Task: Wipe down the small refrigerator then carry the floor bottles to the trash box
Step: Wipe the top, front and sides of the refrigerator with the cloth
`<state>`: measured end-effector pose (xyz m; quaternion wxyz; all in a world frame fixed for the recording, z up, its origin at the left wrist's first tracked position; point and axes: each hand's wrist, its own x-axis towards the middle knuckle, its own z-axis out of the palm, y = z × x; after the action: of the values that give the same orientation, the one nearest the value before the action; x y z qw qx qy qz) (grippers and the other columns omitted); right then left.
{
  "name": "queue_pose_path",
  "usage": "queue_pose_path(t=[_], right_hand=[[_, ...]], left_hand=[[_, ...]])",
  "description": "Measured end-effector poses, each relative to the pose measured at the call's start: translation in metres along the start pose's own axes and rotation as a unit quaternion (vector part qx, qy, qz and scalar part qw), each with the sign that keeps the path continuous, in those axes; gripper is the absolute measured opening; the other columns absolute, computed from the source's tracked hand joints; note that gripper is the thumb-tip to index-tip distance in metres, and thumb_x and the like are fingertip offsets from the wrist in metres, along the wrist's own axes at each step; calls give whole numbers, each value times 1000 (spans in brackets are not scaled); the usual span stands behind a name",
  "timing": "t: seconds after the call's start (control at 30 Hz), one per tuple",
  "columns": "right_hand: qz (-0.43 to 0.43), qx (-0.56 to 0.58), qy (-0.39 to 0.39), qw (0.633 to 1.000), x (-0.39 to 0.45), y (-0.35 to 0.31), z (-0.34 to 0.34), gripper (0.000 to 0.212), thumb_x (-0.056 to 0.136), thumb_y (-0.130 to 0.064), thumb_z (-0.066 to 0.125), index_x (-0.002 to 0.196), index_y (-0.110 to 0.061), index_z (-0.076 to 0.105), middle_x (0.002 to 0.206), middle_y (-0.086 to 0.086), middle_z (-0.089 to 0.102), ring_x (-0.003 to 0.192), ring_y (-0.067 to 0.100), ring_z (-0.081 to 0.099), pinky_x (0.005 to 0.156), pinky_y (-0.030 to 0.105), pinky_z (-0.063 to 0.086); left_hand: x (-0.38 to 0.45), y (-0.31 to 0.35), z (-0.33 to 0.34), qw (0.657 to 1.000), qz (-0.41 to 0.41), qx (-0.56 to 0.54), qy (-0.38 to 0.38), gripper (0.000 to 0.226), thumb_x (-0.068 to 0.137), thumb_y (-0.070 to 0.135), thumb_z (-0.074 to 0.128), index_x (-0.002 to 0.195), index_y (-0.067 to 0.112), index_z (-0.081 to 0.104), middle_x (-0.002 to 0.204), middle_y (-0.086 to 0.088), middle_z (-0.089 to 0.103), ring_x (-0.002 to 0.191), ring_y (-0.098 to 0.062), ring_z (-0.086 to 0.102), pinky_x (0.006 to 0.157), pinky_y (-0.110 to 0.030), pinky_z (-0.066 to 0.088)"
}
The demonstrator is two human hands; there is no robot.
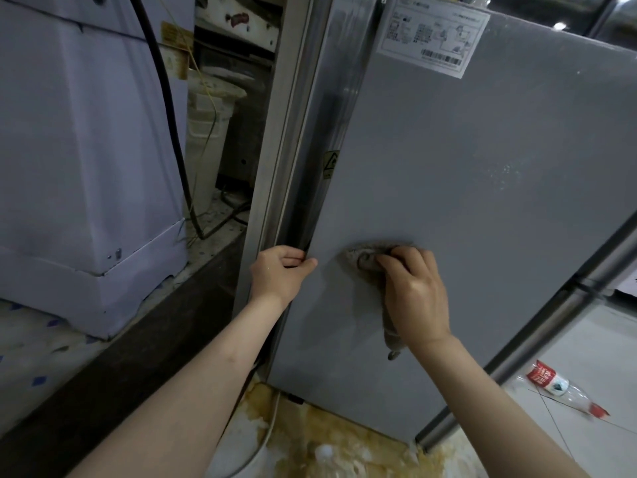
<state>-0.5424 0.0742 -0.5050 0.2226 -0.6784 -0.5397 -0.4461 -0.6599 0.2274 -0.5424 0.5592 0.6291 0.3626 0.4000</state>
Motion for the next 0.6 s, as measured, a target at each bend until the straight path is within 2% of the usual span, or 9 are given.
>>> queue_pose_path(t=[0.13,0.23,0.43,0.6], right_hand=[[74,15,75,994,18,1,-9,19,76,11,61,90,3,70,89,20,64,77,39,57,57,39,51],[48,-2,66,997,10,3,-6,19,77,11,62,92,3,70,91,19,64,78,39,56,61,40,51],[0,-20,-22,1000,-27,6,4,17,80,-2,58,93,0,69,94,17,64,90,32,48,60,39,53],[77,5,43,996,-14,8,-5,19,75,9,61,91,2,70,91,18,65,80,36,56,57,37,51]], left_hand=[[0,-1,1,1000,4,2,7,25,76,23,77,96,12,69,84,2,66,73,-5,60,62,-15,45],[0,-3,2,1000,5,5,7,26,76,24,76,97,11,69,83,4,65,72,-4,59,65,-18,48],[1,-4,4,1000,15,10,12,26,76,24,77,97,10,70,81,3,65,73,-5,60,61,-9,41],[1,-6,4,1000,12,14,18,28,76,25,76,99,10,69,86,1,66,75,-6,60,67,-14,43]])
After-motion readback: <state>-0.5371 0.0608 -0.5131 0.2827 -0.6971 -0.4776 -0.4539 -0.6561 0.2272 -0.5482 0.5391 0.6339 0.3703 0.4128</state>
